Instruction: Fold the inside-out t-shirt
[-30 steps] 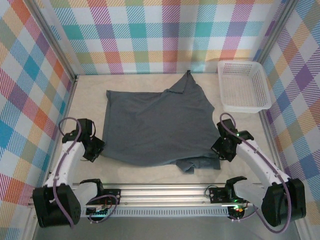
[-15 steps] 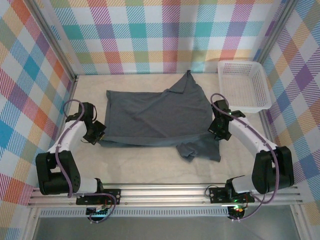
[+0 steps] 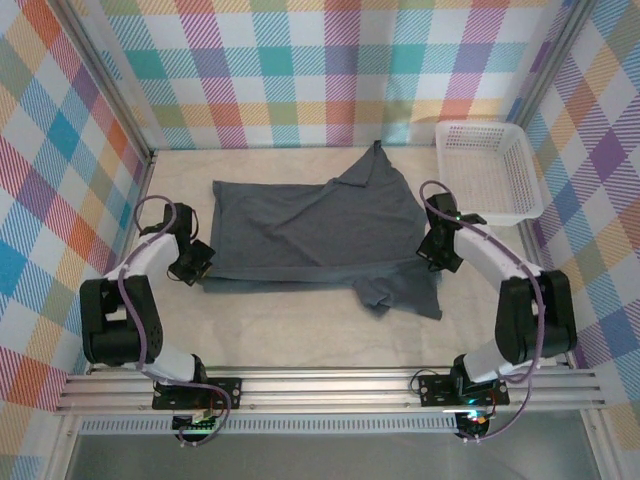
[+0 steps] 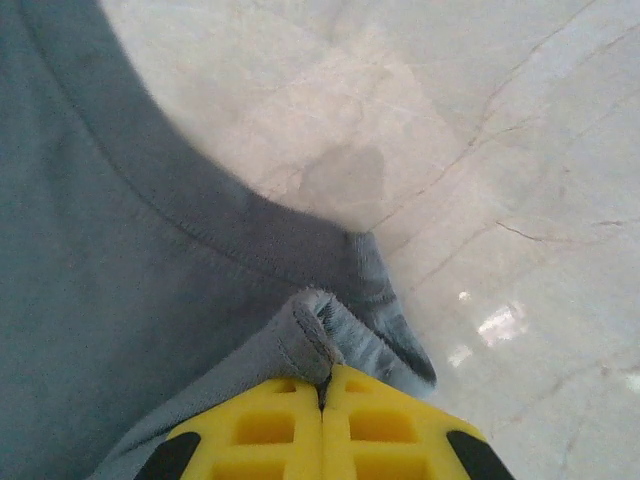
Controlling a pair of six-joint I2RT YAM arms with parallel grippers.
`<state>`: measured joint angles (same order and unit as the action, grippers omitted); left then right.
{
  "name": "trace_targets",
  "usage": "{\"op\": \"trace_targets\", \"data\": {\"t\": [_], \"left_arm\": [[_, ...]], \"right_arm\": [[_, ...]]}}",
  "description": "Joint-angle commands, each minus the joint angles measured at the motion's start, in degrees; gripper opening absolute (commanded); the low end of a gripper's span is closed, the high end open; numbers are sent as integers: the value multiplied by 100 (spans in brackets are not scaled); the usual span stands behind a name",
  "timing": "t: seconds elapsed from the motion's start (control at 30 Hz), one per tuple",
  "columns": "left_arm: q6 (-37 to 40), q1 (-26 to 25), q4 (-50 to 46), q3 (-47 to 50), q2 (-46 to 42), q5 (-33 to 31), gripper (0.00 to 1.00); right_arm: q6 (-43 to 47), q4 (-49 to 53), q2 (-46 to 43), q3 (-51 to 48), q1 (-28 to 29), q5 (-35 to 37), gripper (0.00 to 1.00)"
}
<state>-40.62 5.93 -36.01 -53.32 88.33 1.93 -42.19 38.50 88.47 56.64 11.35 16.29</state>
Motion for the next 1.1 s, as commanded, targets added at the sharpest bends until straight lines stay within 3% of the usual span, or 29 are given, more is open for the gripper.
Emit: {"op": "trace_targets", "data": {"t": [0.0,0.07,0.17,0.27,0.43,0.53,0.67,0.77,0.8,0.87,0.9,0.97,1.07], "left_arm": [[156,56,320,-149,368,-211,0],[216,57,316,-265,552,-209,5],[362,55,281,-407,490,-38,29],[568,56,42,-498,44,-64,44],[1054,-104,-76,-521,-881,326,51],[1570,-609,40,-487,-1268,868,52],[1932,-1348,147,-378,-1513,863,54],[1972,-1554,315,-269,-1491,978,55],[1948,-1569,339,-243,-1448,1000,55],[1919,-1595,336,-233,-1367,994,55],[1914,-1604,316,-231,-1339,993,56],[1917,-1613,296,-221,-1332,970,56],[1828,-1622,330,-138,-1339,879,56]], "right_arm": [[341,-240,388,141,-45,-143,3],[353,-21,618,346,-46,-187,7],[322,213,388,394,-43,-281,31],[164,500,-284,98,-51,-147,44],[-465,953,-1233,-764,-77,-270,46],[-703,1048,-1557,-1358,-63,-841,47],[-643,866,-1430,-1884,-39,-1310,48],[-493,539,-1042,-1872,9,-1690,44],[-472,433,-905,-1813,56,-1800,37],[-464,397,-717,-1590,167,-1955,8],[-464,427,-699,-1422,254,-2047,0],[-525,450,-772,-1116,483,-2263,0],[-783,129,-638,-549,786,-3147,0]]}}
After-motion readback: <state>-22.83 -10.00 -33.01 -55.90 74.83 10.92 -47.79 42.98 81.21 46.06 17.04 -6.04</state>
